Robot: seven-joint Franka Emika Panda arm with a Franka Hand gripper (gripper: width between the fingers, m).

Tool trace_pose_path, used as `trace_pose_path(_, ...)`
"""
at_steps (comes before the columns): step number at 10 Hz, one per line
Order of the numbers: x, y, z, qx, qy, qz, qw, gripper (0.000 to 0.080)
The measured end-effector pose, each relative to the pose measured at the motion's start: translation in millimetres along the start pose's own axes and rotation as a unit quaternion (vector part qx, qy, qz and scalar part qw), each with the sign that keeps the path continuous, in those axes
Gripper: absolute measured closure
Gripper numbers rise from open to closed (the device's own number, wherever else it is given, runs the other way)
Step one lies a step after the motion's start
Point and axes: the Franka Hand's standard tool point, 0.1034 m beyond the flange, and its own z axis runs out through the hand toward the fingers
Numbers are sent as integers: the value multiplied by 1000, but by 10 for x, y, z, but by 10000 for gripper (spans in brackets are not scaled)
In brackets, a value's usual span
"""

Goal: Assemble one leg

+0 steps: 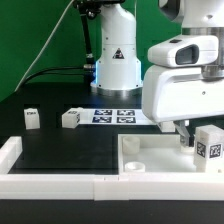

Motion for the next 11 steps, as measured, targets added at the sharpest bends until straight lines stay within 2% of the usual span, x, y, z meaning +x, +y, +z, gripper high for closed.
trace_pose_path(1, 0, -1, 0, 0, 0, 0, 1000, 351)
trace_pose_path(2, 0, -2, 0, 0, 0, 9, 1000, 509)
trace_pose_path(4, -1, 3, 0, 0, 0, 25, 1000, 508)
trace_pose_path(5, 1, 1, -1, 2, 3, 76, 997, 508)
trace_pose_path(6, -5, -20, 5, 4, 7, 164, 986, 508)
trace_pose_path(8, -15, -16, 6, 9, 10, 258, 966, 508)
trace_pose_path(11, -61, 71, 6, -4, 11, 399, 917, 501)
